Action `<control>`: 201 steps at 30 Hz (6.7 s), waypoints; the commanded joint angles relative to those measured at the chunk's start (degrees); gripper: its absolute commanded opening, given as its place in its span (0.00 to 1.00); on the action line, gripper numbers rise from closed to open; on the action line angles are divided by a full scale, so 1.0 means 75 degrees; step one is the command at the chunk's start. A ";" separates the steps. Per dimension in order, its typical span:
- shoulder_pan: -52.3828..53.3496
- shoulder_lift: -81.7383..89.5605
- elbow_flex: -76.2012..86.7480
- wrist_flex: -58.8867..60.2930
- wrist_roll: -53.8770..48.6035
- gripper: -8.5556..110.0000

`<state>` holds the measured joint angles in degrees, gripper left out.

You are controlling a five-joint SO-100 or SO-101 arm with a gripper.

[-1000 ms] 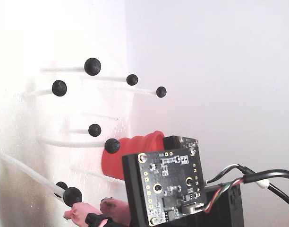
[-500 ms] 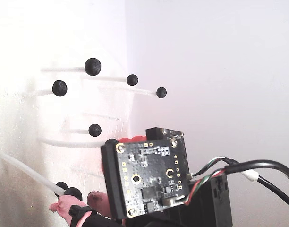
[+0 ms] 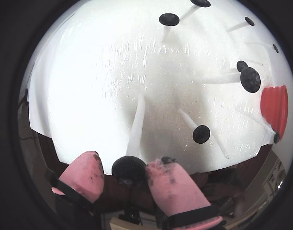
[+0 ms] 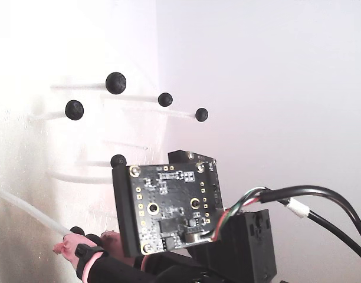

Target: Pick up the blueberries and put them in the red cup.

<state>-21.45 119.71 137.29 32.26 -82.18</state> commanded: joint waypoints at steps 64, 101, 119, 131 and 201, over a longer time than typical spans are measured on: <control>0.1020 0.1957 -0.0633 0.1676 -0.0328 0.16; 0.3621 0.2742 -0.1359 0.2320 -0.1301 0.15; 0.4875 0.2379 -0.1699 0.2039 -0.1535 0.15; 0.5695 0.1828 -0.1969 0.1605 -0.1617 0.15; 0.8027 -0.3762 -0.4699 -0.1266 -0.1148 0.15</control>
<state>35.68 91.23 108.46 24.52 -91.58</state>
